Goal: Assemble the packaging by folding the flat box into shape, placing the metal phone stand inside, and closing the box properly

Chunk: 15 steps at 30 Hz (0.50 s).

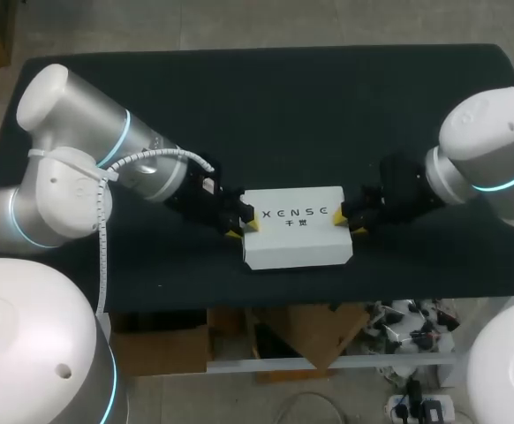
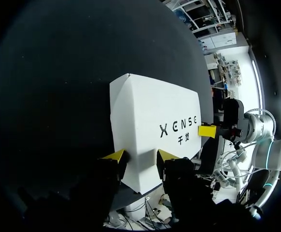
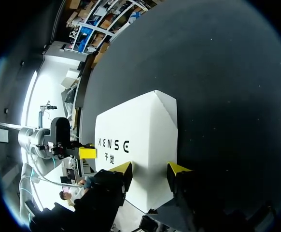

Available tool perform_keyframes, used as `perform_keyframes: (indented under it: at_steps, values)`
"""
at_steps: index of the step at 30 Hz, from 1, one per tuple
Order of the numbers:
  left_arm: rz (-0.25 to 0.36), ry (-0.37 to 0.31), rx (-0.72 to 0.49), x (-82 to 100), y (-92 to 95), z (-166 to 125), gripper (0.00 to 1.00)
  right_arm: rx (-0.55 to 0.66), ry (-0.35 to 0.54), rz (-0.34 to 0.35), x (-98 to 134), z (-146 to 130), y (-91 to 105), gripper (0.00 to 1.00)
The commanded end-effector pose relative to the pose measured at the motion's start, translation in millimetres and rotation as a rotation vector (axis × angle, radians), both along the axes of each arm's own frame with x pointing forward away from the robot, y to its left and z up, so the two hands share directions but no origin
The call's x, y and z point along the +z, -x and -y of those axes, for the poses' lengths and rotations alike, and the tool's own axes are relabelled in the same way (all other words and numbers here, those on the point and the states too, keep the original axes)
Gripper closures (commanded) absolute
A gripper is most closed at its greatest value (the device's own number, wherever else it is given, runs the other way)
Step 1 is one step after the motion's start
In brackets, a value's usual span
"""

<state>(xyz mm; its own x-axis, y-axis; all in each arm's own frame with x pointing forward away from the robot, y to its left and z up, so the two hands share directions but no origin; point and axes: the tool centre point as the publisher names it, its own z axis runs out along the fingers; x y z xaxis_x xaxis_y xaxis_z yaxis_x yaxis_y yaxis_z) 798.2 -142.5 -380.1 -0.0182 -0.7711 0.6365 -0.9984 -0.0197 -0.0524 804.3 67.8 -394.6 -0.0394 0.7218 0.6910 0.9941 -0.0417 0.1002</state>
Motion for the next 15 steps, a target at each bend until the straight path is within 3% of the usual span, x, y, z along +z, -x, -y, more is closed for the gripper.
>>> perform_keyframes:
  at_steps: [1, 11, 15]
  values:
    - [0.003, 0.0, -0.001, -4.9, -0.4, 7.3, 0.58, 0.002, -0.007, 0.0, -3.6, -5.4, -0.2, 0.51]
    - [0.007, 0.01, -0.002, -5.3, 0.4, 7.1, 0.56, 0.007, -0.006, -0.011, -8.2, -7.9, -1.1, 0.51]
    - [0.005, 0.013, -0.004, -5.6, 0.8, 7.6, 0.6, 0.012, -0.008, -0.011, -8.7, -10.0, -2.0, 0.52]
